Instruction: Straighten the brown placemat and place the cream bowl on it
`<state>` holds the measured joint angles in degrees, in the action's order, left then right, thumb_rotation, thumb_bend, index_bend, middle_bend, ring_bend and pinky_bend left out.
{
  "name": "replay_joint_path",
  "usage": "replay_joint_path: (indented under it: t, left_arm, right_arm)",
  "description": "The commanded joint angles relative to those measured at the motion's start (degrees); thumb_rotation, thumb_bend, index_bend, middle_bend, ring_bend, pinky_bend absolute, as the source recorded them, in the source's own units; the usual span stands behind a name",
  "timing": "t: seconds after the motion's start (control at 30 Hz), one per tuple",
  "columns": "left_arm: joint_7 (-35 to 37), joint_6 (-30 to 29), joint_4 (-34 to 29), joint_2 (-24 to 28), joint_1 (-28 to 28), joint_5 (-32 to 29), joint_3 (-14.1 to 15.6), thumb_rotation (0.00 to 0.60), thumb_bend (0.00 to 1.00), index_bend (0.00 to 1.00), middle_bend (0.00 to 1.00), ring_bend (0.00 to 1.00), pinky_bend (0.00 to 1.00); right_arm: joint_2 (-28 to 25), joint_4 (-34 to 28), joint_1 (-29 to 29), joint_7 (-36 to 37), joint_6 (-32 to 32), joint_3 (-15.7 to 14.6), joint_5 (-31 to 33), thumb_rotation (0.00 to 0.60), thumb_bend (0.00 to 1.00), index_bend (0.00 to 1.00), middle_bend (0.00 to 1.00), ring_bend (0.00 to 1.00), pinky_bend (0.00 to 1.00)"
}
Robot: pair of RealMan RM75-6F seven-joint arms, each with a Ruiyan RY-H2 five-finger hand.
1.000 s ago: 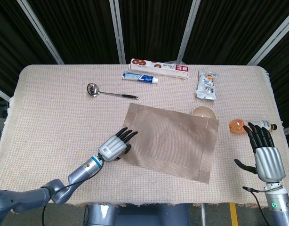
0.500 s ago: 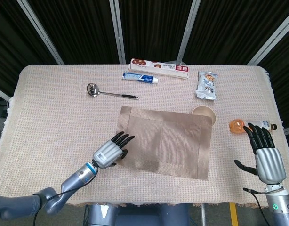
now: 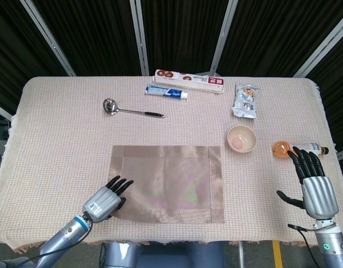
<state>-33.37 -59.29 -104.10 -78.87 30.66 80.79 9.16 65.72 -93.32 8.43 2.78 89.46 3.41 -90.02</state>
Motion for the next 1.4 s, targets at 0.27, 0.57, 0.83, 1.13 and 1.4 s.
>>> replay_joint_path:
  t: [0.27,0.57,0.83,1.13,1.4]
  left_arm:
    - [-0.1,-1.0,-0.9,2.6,-2.2,0.5,2.4,0.6,0.4,0.64,0.0,0.0,0.0]
    - [5.2,-0.3,-4.0,7.2,-1.9,1.3,2.2,0.6,0.0,0.0,0.0,0.0,0.0]
    - [16.6,-13.8,-7.7,16.4,-6.0,10.8,0.9,0.6,0.0,0.0,0.0,0.0,0.0]
    - [13.5,-26.1,-6.0,15.7,-11.3,4.6,-6.6,0.6,0.0,0.0,0.0,0.0,0.0]
    - [15.4,-23.8,-3.2,14.8,-11.3,0.9,-8.6,0.6,0.0,0.0,0.0,0.0,0.0]
  right_arm:
    - [0.0,-0.2,-0.3,-0.2,0.3,0.2,-0.7,0.6,0.0,0.0,0.0,0.0,0.0]
    - [0.1,0.0,-0.3,-0.5,-0.5,0.2,-0.4,0.6,0.0,0.0,0.0,0.0,0.0]
    - [1.1,1.6,1.7,-0.7,-5.6,0.8,2.2,0.6,0.0,0.0,0.0,0.0,0.0]
    - [5.3,7.0,12.1,-4.0,-21.1,5.0,7.5,0.6,0.0,0.02,0.0,0.0,0.0]
    - [14.7,17.0,21.4,-10.2,-31.2,9.3,13.7,0.6,0.0,0.07,0.0,0.0,0.0]
